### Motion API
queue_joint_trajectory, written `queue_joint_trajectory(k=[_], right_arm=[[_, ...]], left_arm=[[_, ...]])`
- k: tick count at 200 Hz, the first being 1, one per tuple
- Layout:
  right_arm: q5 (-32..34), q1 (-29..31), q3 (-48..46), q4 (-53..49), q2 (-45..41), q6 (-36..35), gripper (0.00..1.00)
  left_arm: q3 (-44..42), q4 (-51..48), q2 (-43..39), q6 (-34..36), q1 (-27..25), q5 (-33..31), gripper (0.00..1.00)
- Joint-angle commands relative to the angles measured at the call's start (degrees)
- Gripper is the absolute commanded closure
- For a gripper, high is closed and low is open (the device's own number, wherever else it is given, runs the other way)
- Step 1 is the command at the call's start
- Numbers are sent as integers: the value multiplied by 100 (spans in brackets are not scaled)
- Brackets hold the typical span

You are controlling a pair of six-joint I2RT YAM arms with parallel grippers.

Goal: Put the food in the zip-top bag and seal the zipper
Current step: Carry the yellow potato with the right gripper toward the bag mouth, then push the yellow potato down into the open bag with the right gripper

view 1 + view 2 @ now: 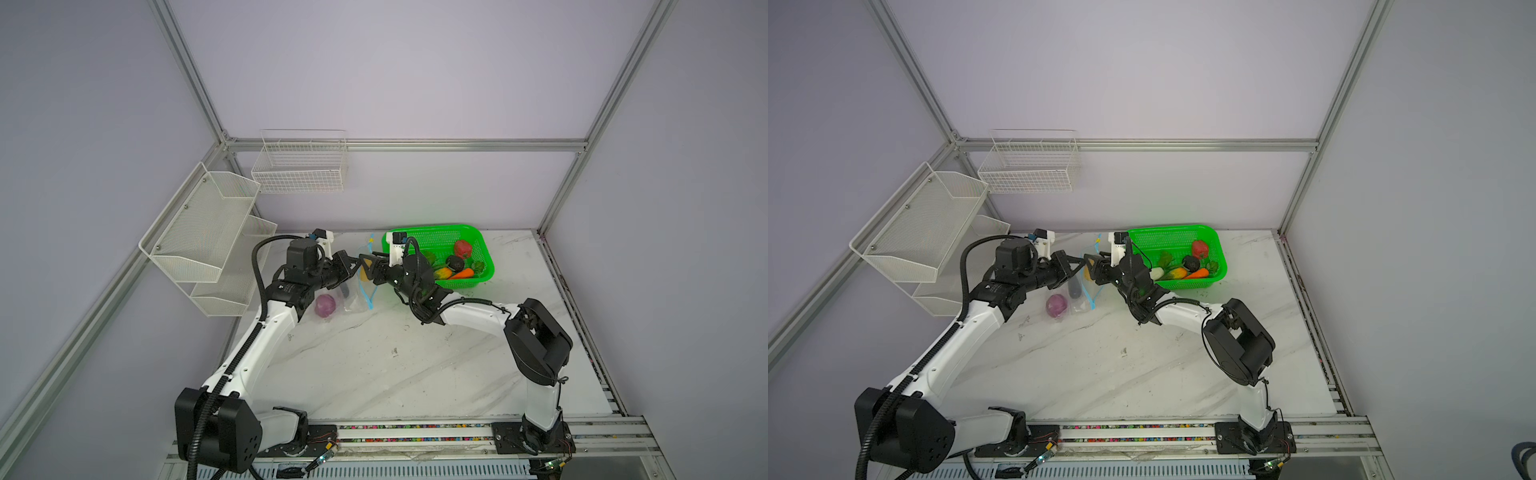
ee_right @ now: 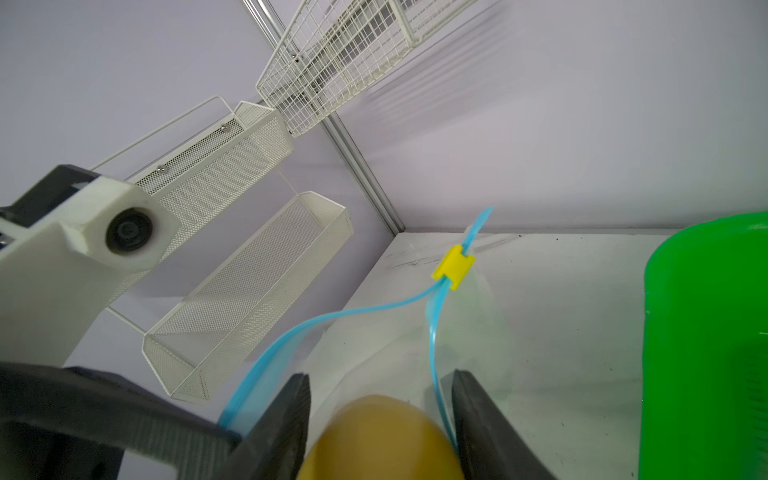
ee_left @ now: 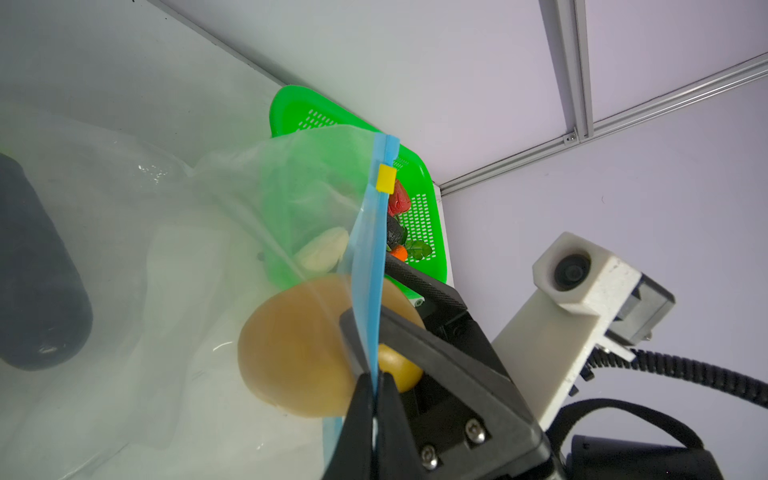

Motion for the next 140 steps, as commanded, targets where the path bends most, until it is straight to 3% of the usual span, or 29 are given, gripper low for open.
queue_joint_trajectory(k=[1, 66, 105, 119, 140], right_arm=[[-78, 24, 98, -172, 108, -126, 81], [-171, 26, 214, -335, 134, -178, 63], [-284, 26, 241, -362, 100, -140, 60], [-441, 26, 221, -321, 77, -62, 63], [-502, -25, 86, -178, -81, 84, 83]], left_arm=[[459, 139, -156, -50, -60, 187, 100], [413, 139, -167, -24, -59, 160, 100], [415, 159, -136, -32, -59, 165, 100], [402, 180, -119, -41, -59, 186, 100], [389, 203, -109, -51, -53, 187, 100]])
